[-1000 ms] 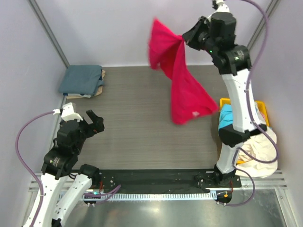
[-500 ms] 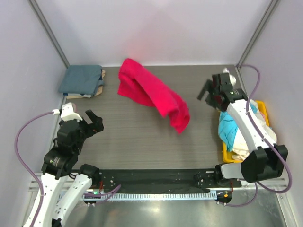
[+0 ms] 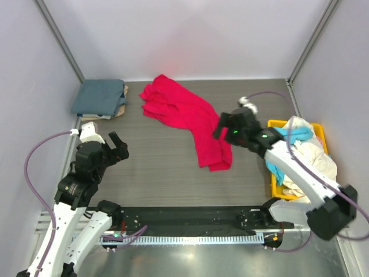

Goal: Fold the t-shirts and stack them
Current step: Move the tshirt to the center of the board

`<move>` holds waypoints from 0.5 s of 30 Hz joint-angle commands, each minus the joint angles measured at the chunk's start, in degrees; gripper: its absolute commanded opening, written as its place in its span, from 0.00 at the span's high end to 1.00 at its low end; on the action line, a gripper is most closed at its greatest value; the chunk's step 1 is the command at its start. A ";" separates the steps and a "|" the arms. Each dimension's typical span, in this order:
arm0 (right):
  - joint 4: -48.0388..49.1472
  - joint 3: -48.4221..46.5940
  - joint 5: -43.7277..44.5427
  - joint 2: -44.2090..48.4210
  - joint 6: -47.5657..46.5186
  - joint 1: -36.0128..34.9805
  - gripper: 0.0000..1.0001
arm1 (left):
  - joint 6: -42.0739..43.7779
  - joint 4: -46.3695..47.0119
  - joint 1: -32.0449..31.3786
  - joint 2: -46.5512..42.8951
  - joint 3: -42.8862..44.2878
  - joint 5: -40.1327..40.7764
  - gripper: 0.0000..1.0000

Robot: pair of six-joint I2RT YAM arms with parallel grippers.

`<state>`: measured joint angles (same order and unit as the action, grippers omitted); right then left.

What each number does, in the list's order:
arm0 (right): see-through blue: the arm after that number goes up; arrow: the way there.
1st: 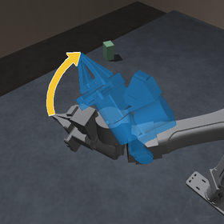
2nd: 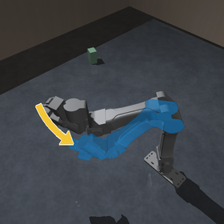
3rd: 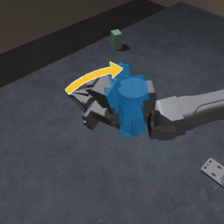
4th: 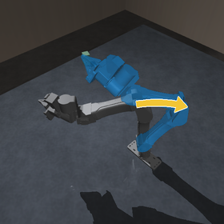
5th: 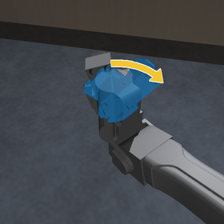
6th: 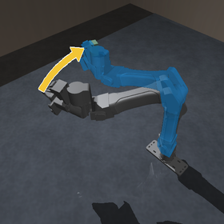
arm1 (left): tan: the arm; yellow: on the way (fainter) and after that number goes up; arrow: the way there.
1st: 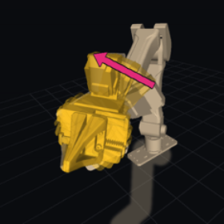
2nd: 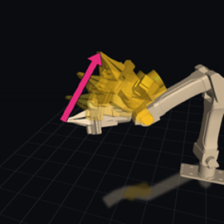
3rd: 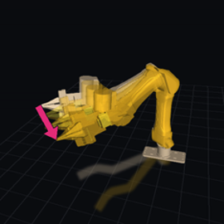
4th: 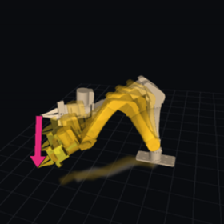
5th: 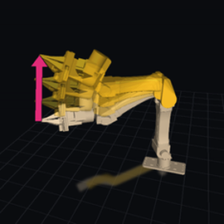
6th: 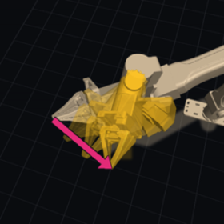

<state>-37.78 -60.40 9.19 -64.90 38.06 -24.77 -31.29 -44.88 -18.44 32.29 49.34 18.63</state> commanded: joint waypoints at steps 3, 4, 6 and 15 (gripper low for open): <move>8.07 0.39 2.41 -16.34 5.71 -14.84 0.10 | -0.09 -0.12 -0.20 -0.39 0.76 0.61 0.04; 8.33 -0.58 3.02 -18.74 5.44 -16.26 0.11 | -0.09 -0.12 -0.11 -0.48 0.76 0.70 0.04; 7.20 -4.09 3.99 -23.58 4.83 -17.76 0.14 | -0.09 -0.20 -0.20 -0.56 0.76 0.70 0.04; 5.18 -10.61 4.96 -38.27 1.67 -20.13 0.26 | -0.26 -0.29 -0.11 -2.06 0.67 1.67 0.04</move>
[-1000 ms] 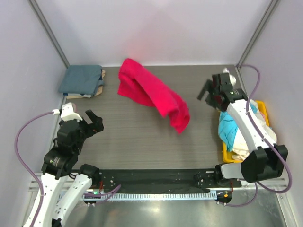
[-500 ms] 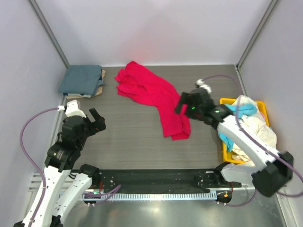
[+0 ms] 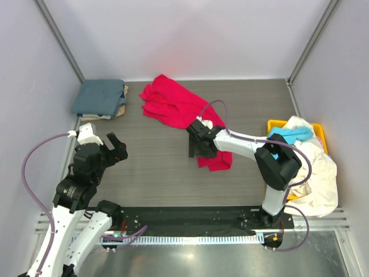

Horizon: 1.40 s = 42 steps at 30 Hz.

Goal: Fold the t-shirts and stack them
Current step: Move the tshirt to the center of the board, then flatten the tshirt out

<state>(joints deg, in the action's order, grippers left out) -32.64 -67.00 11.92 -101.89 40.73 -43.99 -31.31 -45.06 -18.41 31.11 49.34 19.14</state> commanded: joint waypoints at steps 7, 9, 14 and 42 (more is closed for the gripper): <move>-3.39 -3.67 5.57 -6.92 -0.13 -2.42 0.48 | -0.24 -0.12 -0.22 -1.05 0.76 1.43 0.04; -3.39 -1.92 5.83 -7.36 0.05 -2.59 0.60 | -0.24 -0.12 -0.13 -1.23 0.67 1.52 0.04; -3.65 0.64 6.88 -6.93 -0.38 -2.68 0.95 | -0.33 -0.12 -0.22 -1.06 0.67 1.87 0.04; -22.73 9.78 33.17 46.95 5.42 -2.16 0.99 | -15.71 36.35 -0.74 65.19 25.79 -7.70 0.25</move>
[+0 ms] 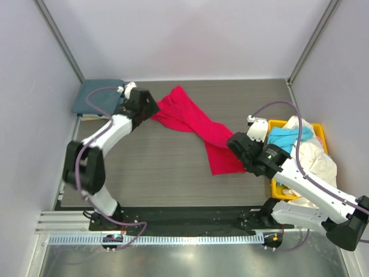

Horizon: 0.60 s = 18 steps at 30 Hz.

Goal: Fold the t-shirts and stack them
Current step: Flatten the tshirt out

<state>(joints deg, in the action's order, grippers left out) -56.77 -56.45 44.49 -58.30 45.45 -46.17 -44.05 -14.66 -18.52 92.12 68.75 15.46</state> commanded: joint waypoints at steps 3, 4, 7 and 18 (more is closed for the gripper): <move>1.58 -0.68 0.34 4.25 -0.62 0.03 0.99 | -3.14 5.96 -0.64 13.16 13.93 -5.96 0.24; 1.67 -0.68 0.25 4.34 -0.71 0.03 0.99 | -3.23 5.69 -0.55 16.48 15.87 -6.58 0.22; 2.19 -0.60 -0.63 4.34 -1.24 -0.06 0.99 | -2.36 2.90 -1.25 22.28 22.72 -7.12 0.21; 2.90 1.43 -1.51 3.63 -0.54 0.03 0.99 | 4.41 -15.56 -8.54 34.36 41.37 2.10 0.22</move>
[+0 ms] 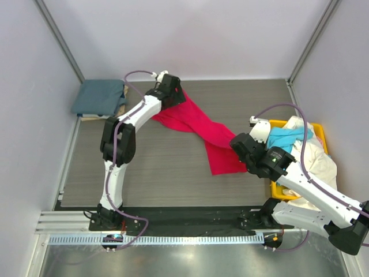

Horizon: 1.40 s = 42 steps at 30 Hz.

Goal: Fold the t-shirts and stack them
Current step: Flatten the tshirt out

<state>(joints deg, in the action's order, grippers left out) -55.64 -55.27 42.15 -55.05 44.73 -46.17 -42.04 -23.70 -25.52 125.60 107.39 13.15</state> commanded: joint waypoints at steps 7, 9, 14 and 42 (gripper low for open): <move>1.85 0.60 0.56 0.03 0.01 -0.06 0.99 | 1.26 -10.39 -2.78 2.72 3.87 7.06 0.26; 1.93 0.86 0.39 0.12 0.27 0.03 0.99 | 1.26 -11.19 -2.78 2.98 4.58 7.68 0.26; 2.20 1.47 -0.05 0.47 0.36 0.03 0.99 | 3.10 -11.54 -2.87 5.26 7.82 9.61 0.32; 2.99 -17.31 4.25 -1.03 -10.88 0.03 0.99 | 17.95 -19.09 -2.96 -31.79 -3.94 28.58 1.00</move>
<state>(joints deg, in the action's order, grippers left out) -54.85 -64.82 42.37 -57.04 39.03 -46.17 -29.10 -43.13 -28.49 106.54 104.31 33.21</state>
